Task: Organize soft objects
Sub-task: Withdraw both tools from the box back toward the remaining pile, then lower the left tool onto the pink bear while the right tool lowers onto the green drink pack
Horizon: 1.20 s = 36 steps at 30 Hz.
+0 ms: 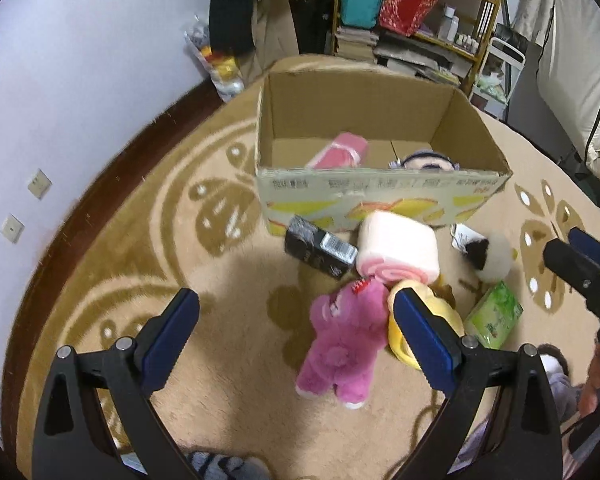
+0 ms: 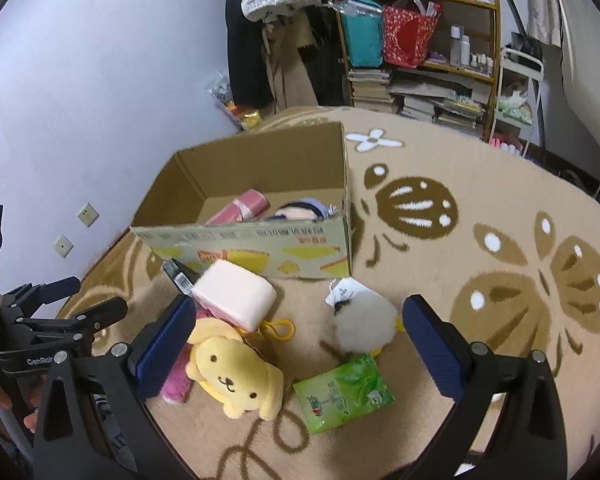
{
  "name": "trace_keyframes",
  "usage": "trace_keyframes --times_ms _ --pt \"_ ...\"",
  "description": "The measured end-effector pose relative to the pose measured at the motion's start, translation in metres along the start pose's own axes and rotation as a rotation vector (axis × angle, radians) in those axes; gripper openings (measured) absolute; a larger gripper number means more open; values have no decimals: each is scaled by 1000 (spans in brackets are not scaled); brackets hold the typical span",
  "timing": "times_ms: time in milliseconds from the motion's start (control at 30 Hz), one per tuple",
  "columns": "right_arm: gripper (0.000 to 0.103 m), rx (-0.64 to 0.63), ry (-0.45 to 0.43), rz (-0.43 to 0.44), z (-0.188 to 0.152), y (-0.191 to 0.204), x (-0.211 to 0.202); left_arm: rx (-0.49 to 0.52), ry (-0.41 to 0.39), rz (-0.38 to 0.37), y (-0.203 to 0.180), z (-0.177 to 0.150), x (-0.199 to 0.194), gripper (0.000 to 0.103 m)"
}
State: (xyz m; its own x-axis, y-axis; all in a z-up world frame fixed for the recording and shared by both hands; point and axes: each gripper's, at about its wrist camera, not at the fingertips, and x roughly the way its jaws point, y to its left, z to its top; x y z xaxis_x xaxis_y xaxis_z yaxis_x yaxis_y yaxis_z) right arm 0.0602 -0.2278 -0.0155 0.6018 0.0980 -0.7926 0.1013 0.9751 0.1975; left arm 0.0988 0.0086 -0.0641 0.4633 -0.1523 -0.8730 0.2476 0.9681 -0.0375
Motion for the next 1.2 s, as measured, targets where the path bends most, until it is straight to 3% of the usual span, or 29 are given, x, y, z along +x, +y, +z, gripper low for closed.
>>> trace_keyframes --times_ms 667,1200 --pt "103 78 185 -42 -32 -23 54 45 118 59 -2 -11 49 97" --pt "103 168 292 -84 -58 -42 70 66 230 -9 -14 -29 80 97"
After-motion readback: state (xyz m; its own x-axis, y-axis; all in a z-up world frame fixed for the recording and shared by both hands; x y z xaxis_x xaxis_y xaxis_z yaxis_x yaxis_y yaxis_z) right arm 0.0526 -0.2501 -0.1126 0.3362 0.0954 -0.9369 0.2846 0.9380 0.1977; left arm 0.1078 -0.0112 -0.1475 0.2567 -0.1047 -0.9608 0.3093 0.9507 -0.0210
